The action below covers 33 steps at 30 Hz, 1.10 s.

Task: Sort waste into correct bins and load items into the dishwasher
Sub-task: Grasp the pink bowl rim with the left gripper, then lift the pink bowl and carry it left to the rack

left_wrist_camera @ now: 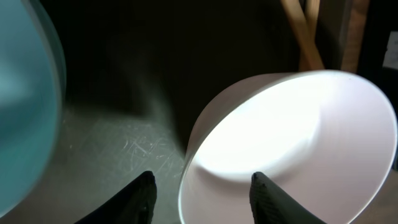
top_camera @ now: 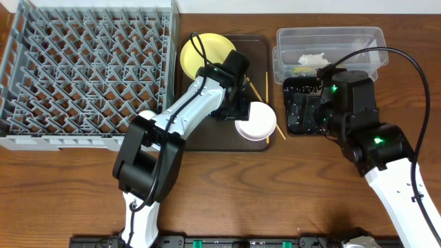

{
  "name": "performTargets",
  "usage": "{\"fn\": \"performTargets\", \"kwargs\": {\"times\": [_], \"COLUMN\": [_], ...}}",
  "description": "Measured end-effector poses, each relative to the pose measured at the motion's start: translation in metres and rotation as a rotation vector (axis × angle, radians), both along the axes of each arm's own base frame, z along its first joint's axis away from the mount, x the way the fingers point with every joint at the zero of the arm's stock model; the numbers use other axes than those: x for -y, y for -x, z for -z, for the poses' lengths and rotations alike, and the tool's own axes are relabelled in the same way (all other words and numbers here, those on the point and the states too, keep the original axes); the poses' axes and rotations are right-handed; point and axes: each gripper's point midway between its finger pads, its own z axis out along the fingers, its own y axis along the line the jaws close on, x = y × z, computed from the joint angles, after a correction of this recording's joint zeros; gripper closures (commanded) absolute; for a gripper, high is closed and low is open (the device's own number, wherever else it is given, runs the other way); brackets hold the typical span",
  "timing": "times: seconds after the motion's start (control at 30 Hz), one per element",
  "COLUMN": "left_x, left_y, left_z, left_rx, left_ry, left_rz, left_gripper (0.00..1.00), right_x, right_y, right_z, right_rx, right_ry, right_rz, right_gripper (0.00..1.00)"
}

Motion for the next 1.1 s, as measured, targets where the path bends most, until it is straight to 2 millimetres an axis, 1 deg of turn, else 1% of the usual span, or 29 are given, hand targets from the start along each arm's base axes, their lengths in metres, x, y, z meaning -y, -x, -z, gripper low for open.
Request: {"fn": "performTargets", "kwargs": {"times": [0.4,0.47,0.6,0.8,0.9,1.0,1.07,1.1], "left_x": [0.001,0.001,0.001,0.0,0.002,0.001,0.0,0.0], "left_y": [-0.002,-0.002,-0.002,0.001,-0.003,-0.001,0.001,0.001], "left_z": [0.003,0.004,0.007,0.012,0.013,0.017,0.019,0.019], "left_rx": [0.012,0.015,0.018,0.011,0.026,0.023,0.017,0.017], "left_ry": [0.006,0.008,0.009,0.005,0.015,0.013,0.011,0.01], "left_rz": [0.002,0.002,0.002,0.002,0.002,0.0,-0.002,-0.001], "left_gripper": [0.55,0.58,0.6,0.61,0.68,0.75,0.89,0.92], "right_x": [0.0,0.0,0.0,0.0,0.0,0.001,0.002,0.002], "right_y": [0.0,0.0,0.0,0.0,0.0,0.0,-0.001,-0.001], "right_z": [0.0,0.0,0.0,0.0,0.0,0.0,0.0,0.0], "right_rx": [0.0,0.0,0.0,0.0,0.001,0.002,0.002,0.003], "right_ry": [0.0,0.0,0.0,0.001,0.001,0.005,0.008,0.009], "right_rz": [0.0,0.0,0.0,0.001,0.001,0.006,0.009,0.01], "right_gripper": [0.01,0.01,0.01,0.01,0.01,0.01,0.01,0.01]}}
